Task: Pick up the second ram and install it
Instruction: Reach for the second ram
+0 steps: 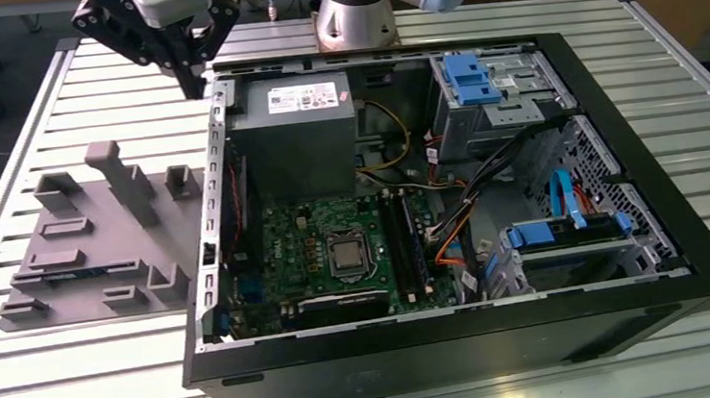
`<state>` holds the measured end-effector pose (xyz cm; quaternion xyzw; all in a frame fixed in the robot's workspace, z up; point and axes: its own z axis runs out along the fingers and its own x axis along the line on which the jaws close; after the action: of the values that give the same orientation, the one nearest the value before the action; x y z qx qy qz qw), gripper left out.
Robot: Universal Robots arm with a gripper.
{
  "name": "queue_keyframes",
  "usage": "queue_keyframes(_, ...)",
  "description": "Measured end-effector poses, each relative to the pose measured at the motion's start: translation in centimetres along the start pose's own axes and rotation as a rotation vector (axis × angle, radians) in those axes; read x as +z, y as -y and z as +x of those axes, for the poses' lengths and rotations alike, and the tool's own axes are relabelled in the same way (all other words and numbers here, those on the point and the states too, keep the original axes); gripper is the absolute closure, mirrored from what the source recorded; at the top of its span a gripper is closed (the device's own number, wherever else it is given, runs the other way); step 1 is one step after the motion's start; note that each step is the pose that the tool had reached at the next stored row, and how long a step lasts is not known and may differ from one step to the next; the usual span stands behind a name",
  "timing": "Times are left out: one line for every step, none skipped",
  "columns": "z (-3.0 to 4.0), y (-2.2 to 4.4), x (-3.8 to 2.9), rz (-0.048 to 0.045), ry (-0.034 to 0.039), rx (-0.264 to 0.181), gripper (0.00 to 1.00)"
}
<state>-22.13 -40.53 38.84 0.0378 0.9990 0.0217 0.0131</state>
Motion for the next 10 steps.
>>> queue_keyframes(0.06,0.00,0.00,0.0000,0.0000,0.000,0.89)
queue_keyframes(0.11,0.01,0.00,0.0000,0.0000,0.000,0.89)
queue_keyframes(0.17,0.01,0.01,0.0000,0.0000,0.000,0.89)
queue_keyframes(0.22,0.02,0.01,0.0000,0.0000,0.000,0.89)
queue_keyframes(0.28,0.02,0.01,0.0001,0.0000,0.000,0.89)
queue_keyframes(0.34,0.03,0.01,0.0000,0.0000,0.000,0.89)
queue_keyframes(0.40,0.03,0.02,0.0001,0.0000,0.000,0.89)
queue_keyframes(0.47,0.04,0.03,-0.0001,0.0000,0.000,0.89)
queue_keyframes(0.52,0.04,0.03,0.0000,0.0001,0.000,0.89)
queue_keyframes(0.58,0.05,0.04,0.0000,0.0000,0.000,0.89)
